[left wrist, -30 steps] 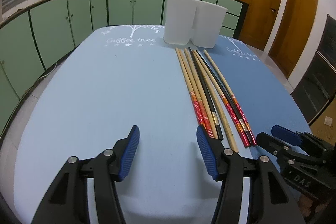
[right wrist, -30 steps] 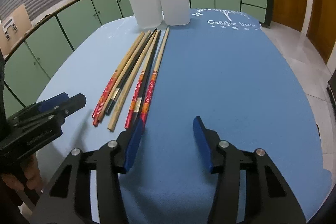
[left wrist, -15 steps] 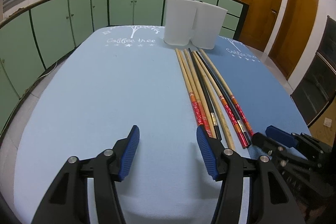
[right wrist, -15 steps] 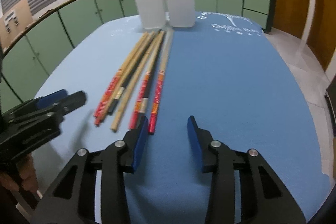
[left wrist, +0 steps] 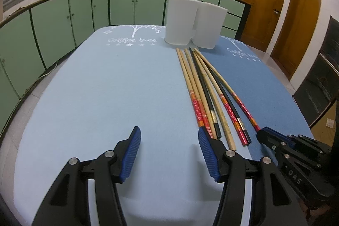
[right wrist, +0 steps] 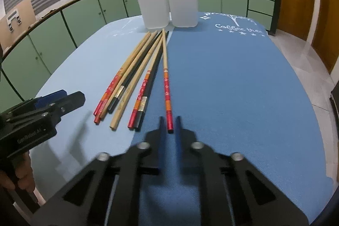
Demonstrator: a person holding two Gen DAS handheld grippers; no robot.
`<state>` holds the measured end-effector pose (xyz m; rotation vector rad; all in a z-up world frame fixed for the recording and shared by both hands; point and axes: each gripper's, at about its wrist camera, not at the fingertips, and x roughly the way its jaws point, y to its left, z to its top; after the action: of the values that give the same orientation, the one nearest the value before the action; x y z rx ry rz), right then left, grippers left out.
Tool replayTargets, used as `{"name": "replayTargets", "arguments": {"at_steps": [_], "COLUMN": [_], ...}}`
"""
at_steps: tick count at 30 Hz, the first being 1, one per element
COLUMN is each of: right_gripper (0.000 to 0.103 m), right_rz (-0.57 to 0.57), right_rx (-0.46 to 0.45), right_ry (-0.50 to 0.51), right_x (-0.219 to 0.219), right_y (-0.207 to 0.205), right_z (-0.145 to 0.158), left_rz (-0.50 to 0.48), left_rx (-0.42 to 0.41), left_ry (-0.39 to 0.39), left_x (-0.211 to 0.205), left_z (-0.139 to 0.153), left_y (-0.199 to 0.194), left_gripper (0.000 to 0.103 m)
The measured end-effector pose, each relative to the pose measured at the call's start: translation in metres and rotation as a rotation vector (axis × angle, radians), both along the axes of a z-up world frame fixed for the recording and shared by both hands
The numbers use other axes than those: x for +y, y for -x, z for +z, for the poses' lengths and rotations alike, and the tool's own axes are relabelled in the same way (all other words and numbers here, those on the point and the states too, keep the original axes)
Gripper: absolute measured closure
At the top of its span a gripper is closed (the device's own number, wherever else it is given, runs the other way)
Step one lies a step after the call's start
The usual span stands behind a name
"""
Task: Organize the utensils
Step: 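Grasp a red-patterned chopstick with the right tool while the left tool grasps another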
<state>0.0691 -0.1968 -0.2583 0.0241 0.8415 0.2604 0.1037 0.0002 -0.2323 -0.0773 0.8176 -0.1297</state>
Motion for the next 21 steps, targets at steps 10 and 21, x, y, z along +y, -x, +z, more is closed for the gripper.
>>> {"name": "replayTargets", "arguments": {"at_steps": [10,21], "right_gripper": [0.098,0.098], "right_rz": [-0.046,-0.043], "right_rx": [0.005,0.002], "right_ry": [-0.006,0.001], "right_x": [-0.013,-0.012], "right_y": [0.0,0.001], "right_z": [0.001,0.001], "left_rz": [-0.043,0.012], "left_rx": [0.029,0.009], "left_ry": [-0.023,-0.031], "left_x": [-0.017,-0.003], "left_z": [-0.01,-0.003], "left_y": [-0.001,0.003], "left_gripper": [0.047,0.048]}}
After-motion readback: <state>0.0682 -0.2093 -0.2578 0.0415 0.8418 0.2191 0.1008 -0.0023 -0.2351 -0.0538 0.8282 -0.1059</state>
